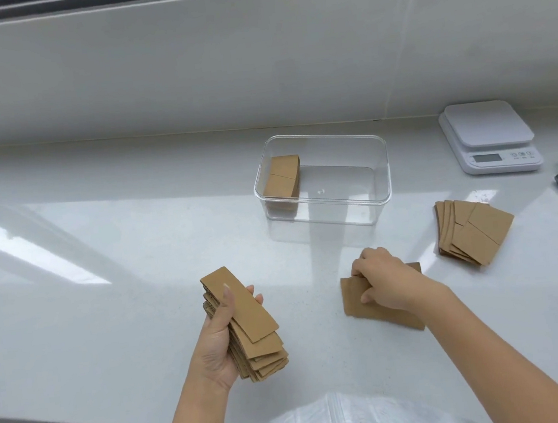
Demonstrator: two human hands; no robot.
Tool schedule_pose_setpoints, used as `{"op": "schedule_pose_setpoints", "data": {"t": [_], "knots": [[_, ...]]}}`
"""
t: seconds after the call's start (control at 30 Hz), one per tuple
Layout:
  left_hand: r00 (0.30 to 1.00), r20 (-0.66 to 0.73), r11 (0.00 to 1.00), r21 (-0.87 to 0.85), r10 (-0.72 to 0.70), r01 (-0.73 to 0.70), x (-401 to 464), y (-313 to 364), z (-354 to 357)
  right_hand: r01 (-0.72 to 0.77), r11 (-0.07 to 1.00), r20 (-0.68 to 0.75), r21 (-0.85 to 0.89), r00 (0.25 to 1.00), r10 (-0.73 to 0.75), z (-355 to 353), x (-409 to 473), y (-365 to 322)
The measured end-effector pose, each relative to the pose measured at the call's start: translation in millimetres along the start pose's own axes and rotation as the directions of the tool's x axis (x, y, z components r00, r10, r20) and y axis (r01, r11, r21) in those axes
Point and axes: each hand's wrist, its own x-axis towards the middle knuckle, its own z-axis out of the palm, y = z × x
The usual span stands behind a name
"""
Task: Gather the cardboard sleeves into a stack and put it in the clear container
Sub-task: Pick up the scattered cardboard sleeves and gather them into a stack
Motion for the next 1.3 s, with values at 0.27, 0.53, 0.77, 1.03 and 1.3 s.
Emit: {"op": "schedule_pose_setpoints", "data": {"t": [0.27, 0.53, 0.77, 1.03, 1.3], "knots": [[1.000, 0.004, 1.000, 0.005, -0.010, 0.010, -1.3, -7.1, 1.6, -0.057, 0.985, 0.018, 0.164, 0.998, 0.055, 3.7, -8.2, -3.0], [1.000, 0.019, 0.999, 0.032, 0.011, -0.012, -8.4, -6.7, 20.3, -0.058, 0.779, -0.082, 0.624, 0.987, 0.139, 0.0, -14.5, -15.3], [0.988, 0.153, 0.982, 0.191, -0.017, -0.013, -10.1, -4.1, 48.6, 0.092, 0.042, -0.099, 0.995, 0.969, 0.226, -31.9, -23.6, -50.1], [0.936, 0.353, 0.964, 0.255, -0.016, -0.080, -22.1, 1.7, 78.9, 0.221, 0.034, -0.219, 0.975, 0.912, 0.348, -31.6, -29.5, -84.5], [0.921, 0.388, 0.950, 0.294, -0.017, -0.106, -22.1, -3.0, 86.2, 0.205, 0.070, -0.216, 0.976, 0.894, 0.393, -24.3, -37.4, -91.4]]}}
